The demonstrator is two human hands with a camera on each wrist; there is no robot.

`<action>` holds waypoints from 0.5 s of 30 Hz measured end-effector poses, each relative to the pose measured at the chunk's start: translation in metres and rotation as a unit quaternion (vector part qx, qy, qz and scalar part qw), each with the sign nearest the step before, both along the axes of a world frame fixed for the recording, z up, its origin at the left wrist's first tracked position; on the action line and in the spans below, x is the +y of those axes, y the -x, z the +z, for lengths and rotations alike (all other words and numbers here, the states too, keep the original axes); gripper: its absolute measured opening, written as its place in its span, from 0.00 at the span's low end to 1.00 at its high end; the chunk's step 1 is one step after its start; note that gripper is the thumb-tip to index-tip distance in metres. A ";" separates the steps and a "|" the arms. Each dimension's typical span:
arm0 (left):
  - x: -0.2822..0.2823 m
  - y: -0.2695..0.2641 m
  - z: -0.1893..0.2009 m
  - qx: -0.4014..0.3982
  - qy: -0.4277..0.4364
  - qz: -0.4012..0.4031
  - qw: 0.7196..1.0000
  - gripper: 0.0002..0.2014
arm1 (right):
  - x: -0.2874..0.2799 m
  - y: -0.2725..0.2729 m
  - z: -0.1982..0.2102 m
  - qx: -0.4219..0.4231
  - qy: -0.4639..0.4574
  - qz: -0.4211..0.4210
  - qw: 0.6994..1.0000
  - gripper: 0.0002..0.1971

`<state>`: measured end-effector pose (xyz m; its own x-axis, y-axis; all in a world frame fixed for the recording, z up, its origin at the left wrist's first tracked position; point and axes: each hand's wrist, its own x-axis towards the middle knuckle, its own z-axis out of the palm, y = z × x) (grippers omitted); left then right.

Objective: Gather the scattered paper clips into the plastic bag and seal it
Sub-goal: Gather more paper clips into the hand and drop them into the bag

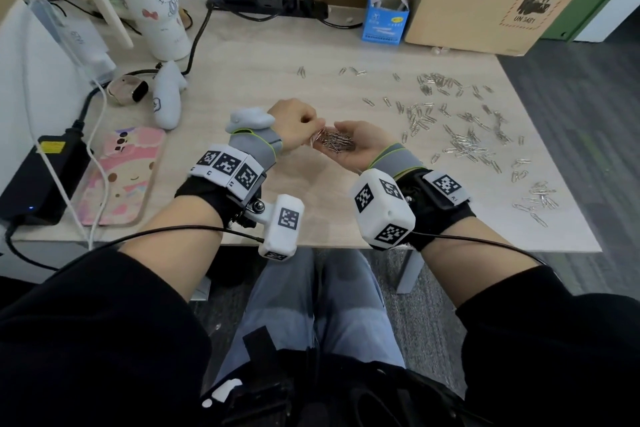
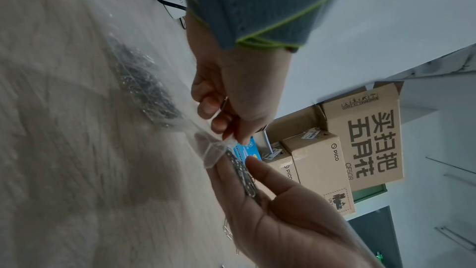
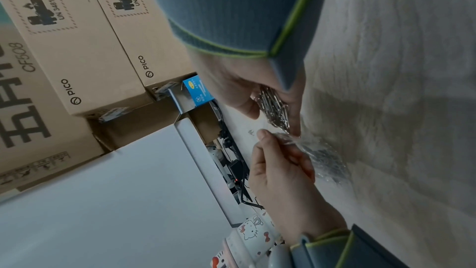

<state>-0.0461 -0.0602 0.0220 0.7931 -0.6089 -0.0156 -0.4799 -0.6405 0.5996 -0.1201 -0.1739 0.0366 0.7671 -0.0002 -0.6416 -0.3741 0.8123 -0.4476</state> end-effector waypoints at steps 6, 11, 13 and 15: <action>-0.001 0.001 0.005 -0.023 -0.005 0.009 1.000 0.16 | 0.000 -0.004 0.011 0.004 -0.010 0.016 1.000 0.20; 0.003 -0.005 0.004 -0.035 -0.008 0.021 0.999 0.19 | -0.004 -0.006 0.020 -0.009 0.011 0.041 0.999 0.28; 0.004 -0.005 0.005 -0.036 -0.008 0.025 0.999 0.21 | -0.005 -0.006 0.022 -0.018 0.021 0.055 0.998 0.30; 0.004 -0.004 0.005 -0.035 -0.006 0.027 0.999 0.21 | -0.005 -0.005 0.024 -0.025 0.034 0.070 0.997 0.31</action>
